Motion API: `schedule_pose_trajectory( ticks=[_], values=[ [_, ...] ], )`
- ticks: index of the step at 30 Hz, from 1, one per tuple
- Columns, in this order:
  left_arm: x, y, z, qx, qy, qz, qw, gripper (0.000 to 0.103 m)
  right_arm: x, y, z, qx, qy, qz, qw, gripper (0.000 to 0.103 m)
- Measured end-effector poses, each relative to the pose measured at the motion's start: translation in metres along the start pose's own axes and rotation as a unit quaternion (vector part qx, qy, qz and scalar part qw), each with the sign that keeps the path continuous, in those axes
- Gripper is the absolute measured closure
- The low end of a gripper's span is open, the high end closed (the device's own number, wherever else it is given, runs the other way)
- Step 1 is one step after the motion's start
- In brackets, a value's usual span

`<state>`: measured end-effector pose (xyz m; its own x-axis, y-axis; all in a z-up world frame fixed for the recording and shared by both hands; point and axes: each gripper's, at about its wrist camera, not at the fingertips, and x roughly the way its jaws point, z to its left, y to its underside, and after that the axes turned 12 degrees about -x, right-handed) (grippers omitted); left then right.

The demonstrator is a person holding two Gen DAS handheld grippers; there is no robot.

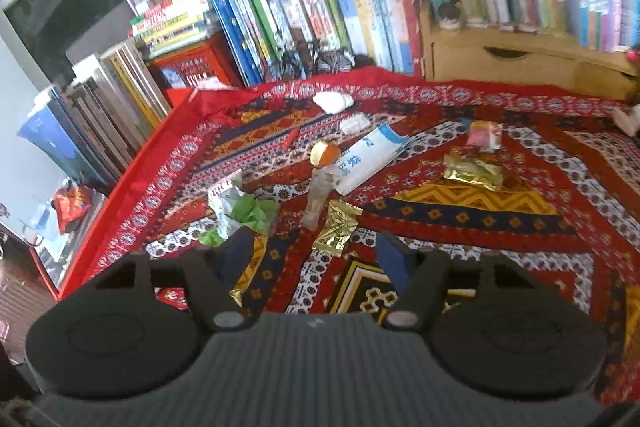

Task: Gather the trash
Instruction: 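Move both tools back over the rug toward the small gold wrappers, then grasp a small gold wrapper with the left tool while the right tool grasps another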

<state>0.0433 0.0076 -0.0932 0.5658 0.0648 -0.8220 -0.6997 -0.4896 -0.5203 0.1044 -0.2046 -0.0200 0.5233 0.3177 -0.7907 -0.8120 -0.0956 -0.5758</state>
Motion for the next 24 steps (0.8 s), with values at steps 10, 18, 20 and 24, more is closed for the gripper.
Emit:
schedule_pose_trajectory(
  ticks=[10,18,20,24],
  values=[
    [0.049,0.006,-0.009,-0.012,-0.047,0.005,0.9988,0.045,0.073,-0.019,-0.015,-0.034,-0.01,0.072,0.997,0.029],
    [0.076,0.008,-0.001,-0.06,-0.076,0.012,0.9952,0.047,0.115,-0.025,-0.02,-0.043,-0.028,0.118,0.992,0.031],
    [0.081,0.008,0.001,-0.069,-0.074,0.02,0.9947,0.057,0.123,-0.025,-0.019,-0.047,-0.028,0.126,0.991,0.031],
    [0.078,0.007,0.0,-0.076,-0.056,0.023,0.9953,0.081,0.139,-0.02,-0.016,-0.051,-0.034,0.15,0.987,0.033]
  ],
)
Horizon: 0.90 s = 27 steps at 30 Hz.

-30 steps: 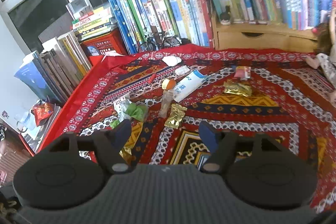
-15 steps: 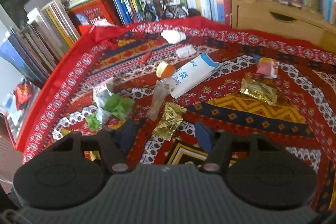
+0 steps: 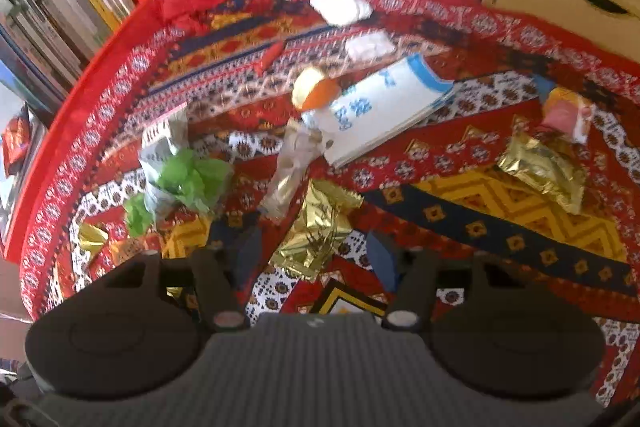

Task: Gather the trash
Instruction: 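Grasp a small gold wrapper with the left tool while the right tool grasps another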

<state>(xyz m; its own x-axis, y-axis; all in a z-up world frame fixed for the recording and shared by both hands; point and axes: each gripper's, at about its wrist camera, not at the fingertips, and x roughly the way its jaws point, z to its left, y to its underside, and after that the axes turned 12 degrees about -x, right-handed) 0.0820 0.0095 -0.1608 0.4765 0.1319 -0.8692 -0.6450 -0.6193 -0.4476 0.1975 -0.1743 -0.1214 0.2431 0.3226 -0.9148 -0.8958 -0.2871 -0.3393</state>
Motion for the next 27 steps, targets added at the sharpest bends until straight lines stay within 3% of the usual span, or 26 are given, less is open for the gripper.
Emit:
schedule_pose_trajectory(
  ticks=[1,3,4,16,27],
  values=[
    [-0.002,0.0,-0.001,0.0,-0.002,-0.002,1.0,0.081,0.004,0.0,0.0,0.0,-0.002,0.005,1.0,0.038],
    [-0.008,0.0,-0.003,0.004,-0.001,-0.009,1.0,0.082,0.009,0.001,0.001,-0.002,-0.006,0.016,1.0,0.061],
    [-0.013,-0.001,-0.003,0.004,0.001,-0.013,0.9999,0.082,0.01,0.001,0.002,-0.003,-0.006,0.022,1.0,0.068],
    [-0.054,-0.008,0.003,0.019,0.037,-0.043,0.9982,0.082,-0.036,0.015,0.015,-0.018,-0.014,-0.009,1.0,0.069],
    [-0.109,-0.003,0.034,0.062,0.069,-0.052,0.9944,0.082,-0.091,0.054,0.054,-0.013,-0.004,-0.047,0.999,0.069]
  ],
)
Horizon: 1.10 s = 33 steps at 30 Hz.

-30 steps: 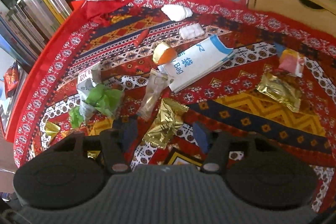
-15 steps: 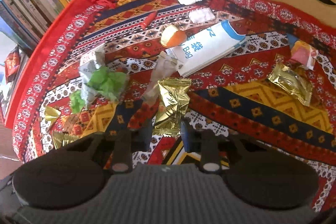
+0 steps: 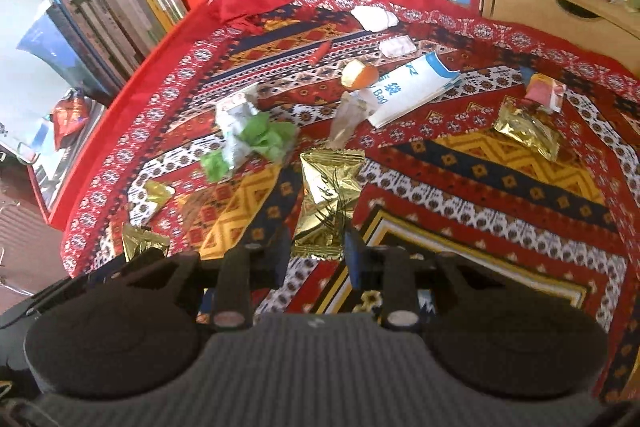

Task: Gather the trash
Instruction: 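Grasp a small gold wrapper with the left tool while the right tool grasps another, then carry both gold wrappers over the black bin and open both tools to drop them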

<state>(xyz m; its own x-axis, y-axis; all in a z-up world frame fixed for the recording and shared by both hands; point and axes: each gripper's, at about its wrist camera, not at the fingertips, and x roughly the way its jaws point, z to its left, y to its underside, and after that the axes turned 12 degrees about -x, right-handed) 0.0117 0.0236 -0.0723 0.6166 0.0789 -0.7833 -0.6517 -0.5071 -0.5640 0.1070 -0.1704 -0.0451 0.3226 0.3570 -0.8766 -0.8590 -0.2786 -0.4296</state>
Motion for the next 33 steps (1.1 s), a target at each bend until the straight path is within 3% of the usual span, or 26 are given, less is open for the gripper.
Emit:
schedule_pose_trajectory(
  ticks=[7,16,33],
  values=[
    [-0.041,0.011,0.026,0.014,0.02,-0.003,0.9997,0.082,-0.031,0.03,0.033,0.005,0.016,-0.017,1.0,0.069],
    [-0.081,0.043,0.076,0.021,0.017,0.017,0.9995,0.082,-0.05,0.083,0.079,0.004,0.018,-0.01,1.0,0.069],
    [-0.103,0.121,0.177,0.01,-0.021,0.07,0.9972,0.082,-0.025,0.19,0.175,-0.037,-0.023,0.043,0.998,0.069]
  ],
)
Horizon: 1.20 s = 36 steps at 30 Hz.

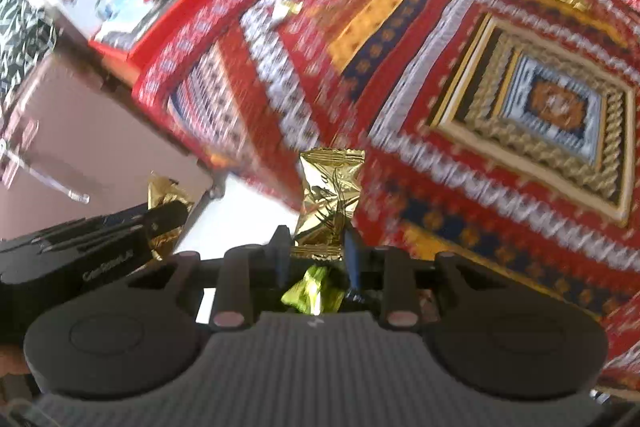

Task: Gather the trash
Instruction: 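Carry both gold wrappers over the black bin and open both tools to drop them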

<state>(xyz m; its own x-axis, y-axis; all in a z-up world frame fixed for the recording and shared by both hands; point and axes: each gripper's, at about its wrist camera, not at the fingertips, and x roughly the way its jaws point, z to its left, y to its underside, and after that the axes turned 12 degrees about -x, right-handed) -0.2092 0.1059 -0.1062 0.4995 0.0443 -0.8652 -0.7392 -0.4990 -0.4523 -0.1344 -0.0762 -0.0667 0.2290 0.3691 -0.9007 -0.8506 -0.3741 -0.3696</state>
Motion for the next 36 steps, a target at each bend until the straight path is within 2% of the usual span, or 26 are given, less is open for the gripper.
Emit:
schedule_pose_trajectory(
  ticks=[8,12,17,24,28,29,31,33,36],
  values=[
    [0.025,0.033,0.035,-0.013,-0.021,0.046,0.9986,0.082,0.039,0.037,0.025,0.002,-0.026,0.049,0.998,0.069],
    [0.043,0.044,0.048,-0.024,-0.016,0.077,0.9966,0.082,0.055,0.048,0.031,-0.009,-0.036,0.058,0.998,0.069],
    [0.068,0.057,0.058,-0.022,-0.021,0.112,0.9933,0.082,0.077,0.059,0.034,-0.021,-0.031,0.083,0.996,0.069],
    [0.084,0.065,0.064,-0.019,-0.017,0.134,0.9907,0.081,0.095,0.069,0.038,-0.032,-0.029,0.1,0.994,0.068],
    [0.09,0.066,0.066,-0.021,-0.015,0.141,0.9896,0.08,0.099,0.068,0.04,-0.033,-0.029,0.099,0.994,0.064],
    [0.09,0.065,0.065,-0.021,-0.013,0.142,0.9896,0.078,0.101,0.067,0.041,-0.034,-0.029,0.098,0.994,0.05],
    [0.092,0.064,0.065,-0.024,-0.009,0.141,0.9897,0.071,0.102,0.067,0.041,-0.034,-0.031,0.094,0.994,0.046],
    [0.091,0.062,0.066,-0.027,-0.011,0.135,0.9904,0.053,0.097,0.068,0.04,-0.031,-0.03,0.093,0.995,0.044],
    [0.09,0.059,0.065,-0.031,-0.014,0.128,0.9912,0.04,0.097,0.065,0.036,-0.022,-0.029,0.088,0.995,0.043]
  ],
)
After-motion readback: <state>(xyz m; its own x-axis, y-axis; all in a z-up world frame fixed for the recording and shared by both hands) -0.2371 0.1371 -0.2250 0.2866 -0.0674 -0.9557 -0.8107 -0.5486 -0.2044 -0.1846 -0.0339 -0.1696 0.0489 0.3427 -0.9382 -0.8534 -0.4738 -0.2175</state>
